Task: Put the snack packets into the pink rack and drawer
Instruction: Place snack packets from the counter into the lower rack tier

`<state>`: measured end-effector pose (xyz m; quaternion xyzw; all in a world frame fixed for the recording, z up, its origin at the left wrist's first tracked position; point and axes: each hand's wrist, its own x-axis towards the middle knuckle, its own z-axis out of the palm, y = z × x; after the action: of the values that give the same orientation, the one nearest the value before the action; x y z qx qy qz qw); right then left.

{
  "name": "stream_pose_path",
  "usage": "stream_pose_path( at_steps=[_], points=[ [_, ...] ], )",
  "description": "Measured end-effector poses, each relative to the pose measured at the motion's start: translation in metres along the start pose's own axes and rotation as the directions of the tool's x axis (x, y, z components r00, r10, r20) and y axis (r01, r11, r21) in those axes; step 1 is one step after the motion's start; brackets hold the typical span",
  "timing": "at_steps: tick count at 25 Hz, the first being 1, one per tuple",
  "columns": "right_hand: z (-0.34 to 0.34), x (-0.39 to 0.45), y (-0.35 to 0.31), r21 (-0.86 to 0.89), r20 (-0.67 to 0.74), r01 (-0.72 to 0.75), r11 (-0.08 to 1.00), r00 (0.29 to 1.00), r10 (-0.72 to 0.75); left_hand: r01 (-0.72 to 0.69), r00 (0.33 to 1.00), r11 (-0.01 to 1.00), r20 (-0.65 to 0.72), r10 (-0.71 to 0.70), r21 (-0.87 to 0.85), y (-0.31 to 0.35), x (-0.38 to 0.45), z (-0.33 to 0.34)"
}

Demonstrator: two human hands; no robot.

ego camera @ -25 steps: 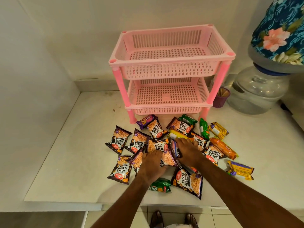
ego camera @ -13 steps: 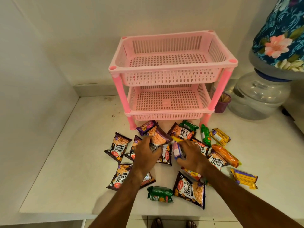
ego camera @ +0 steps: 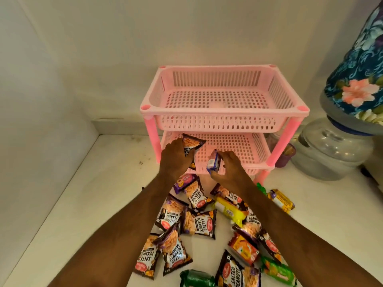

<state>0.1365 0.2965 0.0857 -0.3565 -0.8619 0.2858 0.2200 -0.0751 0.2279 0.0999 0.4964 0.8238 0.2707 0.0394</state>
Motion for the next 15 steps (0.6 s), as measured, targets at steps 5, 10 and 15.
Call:
stream_pose_path(
  at_steps=[5,10,15],
  points=[
    [0.005,0.042,-0.003,-0.113,0.021,0.051,0.992,0.999,-0.049,0.053,0.997,0.994,0.054,-0.058,0.092,-0.009,0.04,0.01],
    [0.009,0.062,0.004,-0.141,0.061,0.015,0.99,0.998,-0.007,0.086,0.99,0.988,0.098,-0.099,0.129,-0.014,0.061,0.028],
    [0.013,0.068,0.008,-0.149,0.031,0.015,0.989,0.999,-0.011,0.139,0.964,0.953,0.183,-0.192,0.269,-0.022,0.066,0.036]
  ],
)
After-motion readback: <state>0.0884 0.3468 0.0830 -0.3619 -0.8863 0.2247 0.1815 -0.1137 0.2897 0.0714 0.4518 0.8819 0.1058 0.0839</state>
